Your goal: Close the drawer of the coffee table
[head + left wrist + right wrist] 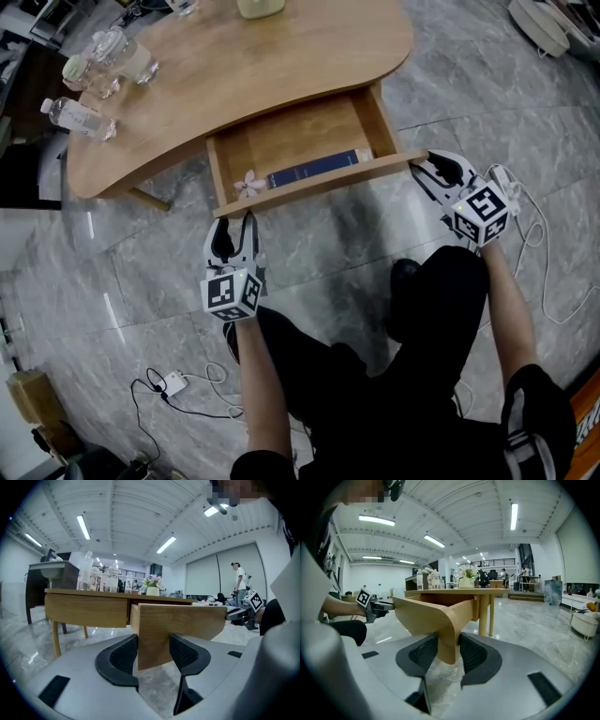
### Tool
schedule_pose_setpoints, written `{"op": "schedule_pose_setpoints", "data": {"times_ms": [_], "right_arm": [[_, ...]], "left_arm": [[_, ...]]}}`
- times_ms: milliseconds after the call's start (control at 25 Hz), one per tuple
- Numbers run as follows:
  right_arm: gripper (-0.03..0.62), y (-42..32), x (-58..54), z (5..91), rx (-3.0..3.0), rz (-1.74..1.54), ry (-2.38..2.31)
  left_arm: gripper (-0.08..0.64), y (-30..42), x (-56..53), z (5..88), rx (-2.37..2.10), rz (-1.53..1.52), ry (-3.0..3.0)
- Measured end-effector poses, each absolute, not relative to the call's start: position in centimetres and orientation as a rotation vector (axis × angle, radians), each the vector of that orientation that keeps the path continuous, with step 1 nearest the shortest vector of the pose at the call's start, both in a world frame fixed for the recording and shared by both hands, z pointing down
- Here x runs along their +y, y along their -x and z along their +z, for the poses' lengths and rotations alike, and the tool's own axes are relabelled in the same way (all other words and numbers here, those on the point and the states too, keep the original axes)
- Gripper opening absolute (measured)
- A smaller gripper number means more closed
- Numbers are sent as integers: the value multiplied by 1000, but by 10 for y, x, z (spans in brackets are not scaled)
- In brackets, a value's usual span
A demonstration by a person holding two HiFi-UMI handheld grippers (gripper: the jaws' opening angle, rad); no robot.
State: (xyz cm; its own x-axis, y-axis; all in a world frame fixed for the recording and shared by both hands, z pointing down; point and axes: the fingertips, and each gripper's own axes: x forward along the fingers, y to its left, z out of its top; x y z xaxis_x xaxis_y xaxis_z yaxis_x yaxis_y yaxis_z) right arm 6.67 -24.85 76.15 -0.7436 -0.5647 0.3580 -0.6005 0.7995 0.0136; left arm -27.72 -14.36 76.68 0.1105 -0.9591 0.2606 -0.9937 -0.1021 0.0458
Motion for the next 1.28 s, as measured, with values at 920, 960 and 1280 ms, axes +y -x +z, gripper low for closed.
{"op": "schedule_pose_setpoints", "data": {"times_ms": [920,960,1280], "right_arm": [[146,-48,-309,745,-2651,124,-949],[147,-46,-314,745,-2649,124,-950],[147,-38,-345,745,-2630,128,-972]], "left_arm": [[215,297,-209,751,-1965,262,-2177],[213,300,-214,750,-1961,267,-2176],[210,308,-245,751,-1951,274,-2174]]}}
